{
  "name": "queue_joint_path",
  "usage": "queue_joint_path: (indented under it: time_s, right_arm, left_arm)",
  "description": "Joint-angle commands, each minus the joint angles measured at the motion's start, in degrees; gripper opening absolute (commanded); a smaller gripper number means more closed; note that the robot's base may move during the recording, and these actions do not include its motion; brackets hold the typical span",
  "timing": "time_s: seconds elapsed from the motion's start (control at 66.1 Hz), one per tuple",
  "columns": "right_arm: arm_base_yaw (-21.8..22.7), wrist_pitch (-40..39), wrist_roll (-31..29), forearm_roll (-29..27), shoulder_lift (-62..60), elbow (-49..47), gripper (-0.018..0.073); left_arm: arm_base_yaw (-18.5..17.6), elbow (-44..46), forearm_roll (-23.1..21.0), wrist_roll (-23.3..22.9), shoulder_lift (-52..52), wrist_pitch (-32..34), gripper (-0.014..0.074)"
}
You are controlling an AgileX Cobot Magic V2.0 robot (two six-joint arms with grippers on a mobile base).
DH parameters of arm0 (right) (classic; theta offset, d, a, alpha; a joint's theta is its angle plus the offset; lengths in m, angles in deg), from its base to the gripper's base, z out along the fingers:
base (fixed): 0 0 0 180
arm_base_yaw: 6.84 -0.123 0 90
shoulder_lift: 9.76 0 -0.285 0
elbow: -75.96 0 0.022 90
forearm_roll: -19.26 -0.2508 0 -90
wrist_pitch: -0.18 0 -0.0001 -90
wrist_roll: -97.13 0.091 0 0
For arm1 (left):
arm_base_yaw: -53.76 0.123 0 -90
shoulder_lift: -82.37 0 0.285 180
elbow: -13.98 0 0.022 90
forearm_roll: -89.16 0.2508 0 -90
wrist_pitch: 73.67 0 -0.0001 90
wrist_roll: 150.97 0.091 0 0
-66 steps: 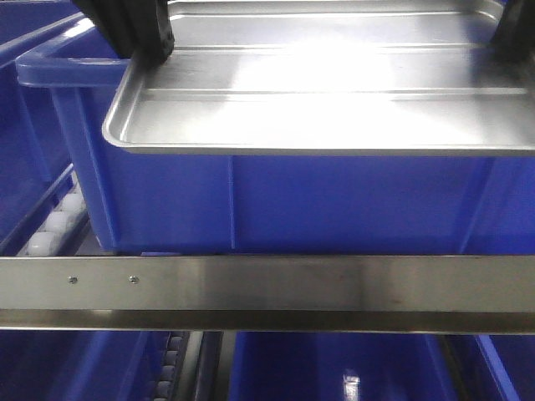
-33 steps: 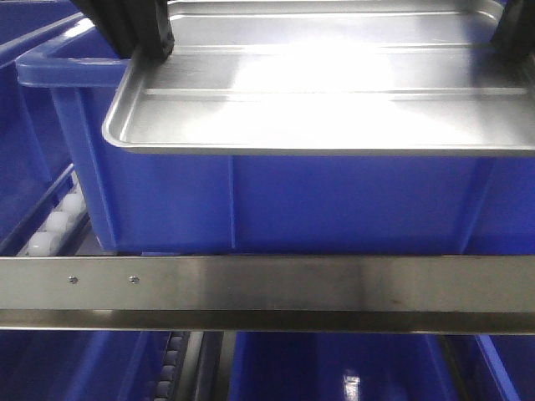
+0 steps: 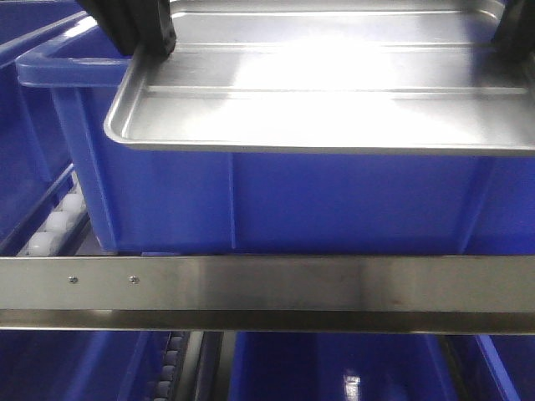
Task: Grab silver tray and place in blue box
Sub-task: 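Position the held tray above the large blue bin, then lower the tray into the blue bin and open both grippers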
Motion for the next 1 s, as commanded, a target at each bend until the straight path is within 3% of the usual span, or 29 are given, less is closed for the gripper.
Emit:
queue_joint_path:
  time_s: [0.0,0.151,0.303,0.424,0.711,0.984]
  right_arm:
    - [0.4,-1.0,-2.4,4.4,-1.6,-2.7,0.0057]
    - [0.4,-0.6,-2.4,4.6,-1.6,-6.4,0.0057]
    - [0.4,-0.4,-2.4,4.9,-1.6,-12.4,0.0057]
    - [0.5,-1.9,-2.4,9.2,-0.4,-17.1,0.0057]
    - [1.0,-2.2,-3.7,15.6,7.7,-23.6,0.0057]
    - [6.9,-4.8,-3.7,15.5,19.1,-24.7,0.0057]
  left_arm:
    - [0.2,1.6,5.5,0.6,-2.2,1.1,-0.0105]
    - [0.2,3.9,6.5,4.9,-2.2,2.6,-0.0105]
    - [0.2,8.5,8.0,5.1,-2.2,4.3,-0.0105]
    - [0.3,12.4,9.8,5.1,-1.6,8.3,-0.0105]
    - [4.4,17.6,8.2,5.0,5.9,16.6,-0.0105]
    - [7.7,19.4,5.9,5.0,16.2,20.5,-0.0105]
